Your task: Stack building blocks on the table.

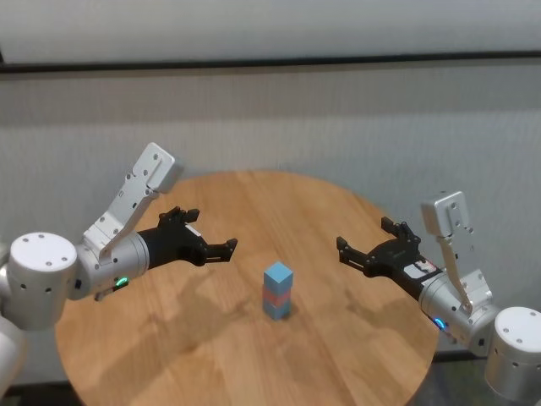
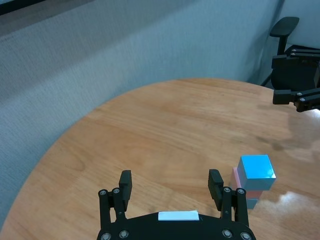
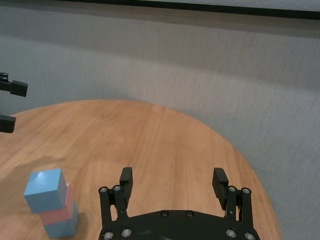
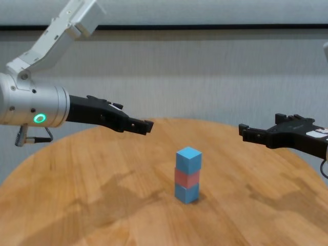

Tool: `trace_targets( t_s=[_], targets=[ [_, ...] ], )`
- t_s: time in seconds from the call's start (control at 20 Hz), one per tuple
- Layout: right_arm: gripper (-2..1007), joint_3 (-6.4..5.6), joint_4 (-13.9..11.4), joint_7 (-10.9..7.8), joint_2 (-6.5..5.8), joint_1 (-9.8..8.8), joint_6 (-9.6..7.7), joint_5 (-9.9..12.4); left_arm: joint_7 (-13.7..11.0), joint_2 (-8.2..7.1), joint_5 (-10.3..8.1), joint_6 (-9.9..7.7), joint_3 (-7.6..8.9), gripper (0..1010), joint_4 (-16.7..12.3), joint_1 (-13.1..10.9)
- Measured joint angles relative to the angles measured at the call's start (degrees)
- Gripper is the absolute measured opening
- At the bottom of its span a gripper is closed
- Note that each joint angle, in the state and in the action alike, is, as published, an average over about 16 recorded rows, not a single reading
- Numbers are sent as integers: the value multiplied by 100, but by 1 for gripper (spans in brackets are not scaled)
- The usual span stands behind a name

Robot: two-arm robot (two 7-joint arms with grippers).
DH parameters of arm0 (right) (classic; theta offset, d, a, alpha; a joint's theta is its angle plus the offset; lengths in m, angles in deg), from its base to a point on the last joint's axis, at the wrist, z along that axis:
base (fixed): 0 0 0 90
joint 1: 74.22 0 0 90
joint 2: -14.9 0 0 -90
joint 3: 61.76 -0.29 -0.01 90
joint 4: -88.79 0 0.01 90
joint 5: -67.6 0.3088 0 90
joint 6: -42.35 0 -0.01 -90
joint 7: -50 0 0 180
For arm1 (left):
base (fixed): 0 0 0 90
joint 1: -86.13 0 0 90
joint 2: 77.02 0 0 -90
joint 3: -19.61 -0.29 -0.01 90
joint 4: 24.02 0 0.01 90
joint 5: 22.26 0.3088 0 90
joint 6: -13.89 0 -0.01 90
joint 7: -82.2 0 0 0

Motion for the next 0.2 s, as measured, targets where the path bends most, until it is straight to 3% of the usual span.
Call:
trace_targets(
  t_s=[0.2],
  targets=[
    [1005,0,0,0,0,0,0,0,-1,-7,1,7,2,1003,15,-3]
  ],
)
